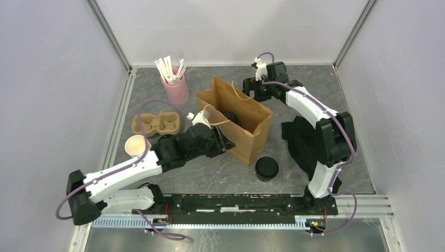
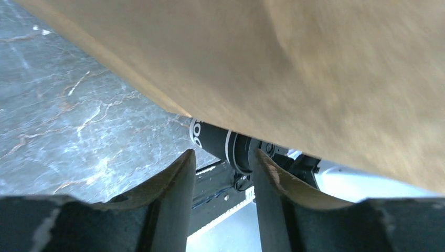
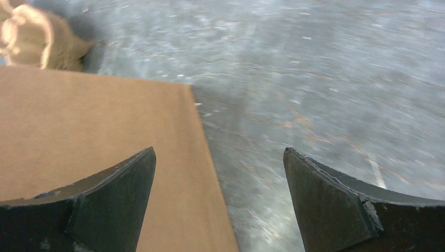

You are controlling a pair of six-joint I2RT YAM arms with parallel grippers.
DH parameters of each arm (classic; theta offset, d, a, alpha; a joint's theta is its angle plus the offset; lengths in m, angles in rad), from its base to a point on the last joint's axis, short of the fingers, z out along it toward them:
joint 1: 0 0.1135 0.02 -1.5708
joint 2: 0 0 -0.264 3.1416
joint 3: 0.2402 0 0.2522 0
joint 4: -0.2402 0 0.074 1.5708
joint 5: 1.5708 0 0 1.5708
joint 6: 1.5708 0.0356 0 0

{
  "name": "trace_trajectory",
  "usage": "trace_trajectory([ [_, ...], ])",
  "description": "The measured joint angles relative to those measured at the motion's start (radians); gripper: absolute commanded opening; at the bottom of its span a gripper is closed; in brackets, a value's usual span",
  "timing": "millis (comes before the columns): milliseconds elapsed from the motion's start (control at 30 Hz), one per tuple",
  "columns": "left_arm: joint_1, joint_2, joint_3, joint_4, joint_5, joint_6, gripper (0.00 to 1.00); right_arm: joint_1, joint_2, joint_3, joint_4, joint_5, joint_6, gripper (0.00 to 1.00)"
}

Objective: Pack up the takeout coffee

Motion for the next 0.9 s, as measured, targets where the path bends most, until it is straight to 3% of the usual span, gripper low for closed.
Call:
trace_trajectory([
  [200,0.000,-0.251,-0.038,-0.115,-0.007,0.001,0.66,-0.111,-0.010,0.111,-0.225,0.230,-0.039,0.98],
  [300,0.000,-0.347,-0.043,-0.159,0.000,0.002,0.71,-0.159,-0.076,0.084,-0.317,0.355,-0.066,0.98],
  [433,0.000,-0.414,-0.029,-0.220,0.017,0.034,0.77,-0.195,-0.302,-0.075,-0.405,0.432,-0.093,0.98],
  [533,0.000,-0.419,0.021,-0.256,0.036,0.100,0.78,-0.188,-0.560,-0.253,-0.467,0.372,-0.101,0.98],
  [667,0.000,-0.404,0.111,-0.259,0.064,0.211,0.79,-0.091,-0.811,-0.409,-0.594,0.308,-0.065,0.98],
  [900,0.000,-0.359,0.238,-0.248,0.067,0.336,0.83,0.244,-0.905,-0.426,-0.709,0.288,0.179,0.98],
])
